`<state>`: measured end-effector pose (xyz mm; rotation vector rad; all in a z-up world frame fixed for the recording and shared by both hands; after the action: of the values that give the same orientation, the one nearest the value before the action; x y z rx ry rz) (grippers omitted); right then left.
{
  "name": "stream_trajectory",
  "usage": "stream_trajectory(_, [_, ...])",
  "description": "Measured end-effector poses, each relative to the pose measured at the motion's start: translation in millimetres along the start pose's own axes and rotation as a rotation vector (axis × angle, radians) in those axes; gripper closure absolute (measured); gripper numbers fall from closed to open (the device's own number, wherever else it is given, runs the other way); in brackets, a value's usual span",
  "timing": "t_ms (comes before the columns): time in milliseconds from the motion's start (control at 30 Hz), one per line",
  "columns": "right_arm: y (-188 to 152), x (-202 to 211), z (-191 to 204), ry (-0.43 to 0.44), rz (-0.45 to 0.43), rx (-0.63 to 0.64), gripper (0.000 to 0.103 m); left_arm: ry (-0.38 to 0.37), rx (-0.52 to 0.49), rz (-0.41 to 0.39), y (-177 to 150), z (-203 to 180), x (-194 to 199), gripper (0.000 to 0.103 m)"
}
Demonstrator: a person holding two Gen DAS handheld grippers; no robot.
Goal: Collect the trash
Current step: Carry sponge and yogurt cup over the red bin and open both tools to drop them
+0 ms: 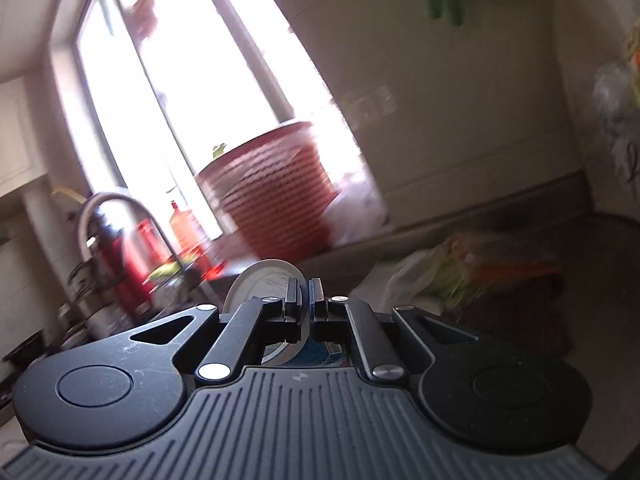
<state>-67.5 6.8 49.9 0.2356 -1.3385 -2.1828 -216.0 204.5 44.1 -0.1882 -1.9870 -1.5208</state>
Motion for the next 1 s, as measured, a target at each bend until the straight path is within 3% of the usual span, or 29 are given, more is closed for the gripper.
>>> stream_trajectory(300, [-38, 19, 86, 0.244, 0.191, 0.029, 0.1, 0.182, 0.094, 0.012, -25, 83, 27, 0.078])
stream_trajectory(567, [-80, 4, 166, 0.444, 0.394, 0.035, 0.1, 0.309, 0.208, 0.002, -40, 156, 39, 0.078])
stream_trajectory(800, [-126, -17, 212, 0.541, 0.573, 0.081, 0.1, 0.324, 0.302, -0.011, -40, 193, 30, 0.078])
stream_trajectory(1000, [-159, -42, 233, 0.547, 0.712, 0.092, 0.1, 0.286, 0.359, 0.012, -40, 214, 3, 0.078])
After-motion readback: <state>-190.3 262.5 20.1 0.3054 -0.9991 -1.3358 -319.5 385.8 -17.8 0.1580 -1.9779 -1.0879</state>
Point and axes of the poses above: each gripper's, at about its wrist camera, not at the fingertips, and x roughly against the way its jaws point, z to its left, y to its top, the point moved 9 cm from there along -x, roughly the way its jaws point, and after that the axes turned 4 degrees about y, right-handed, at the moved point
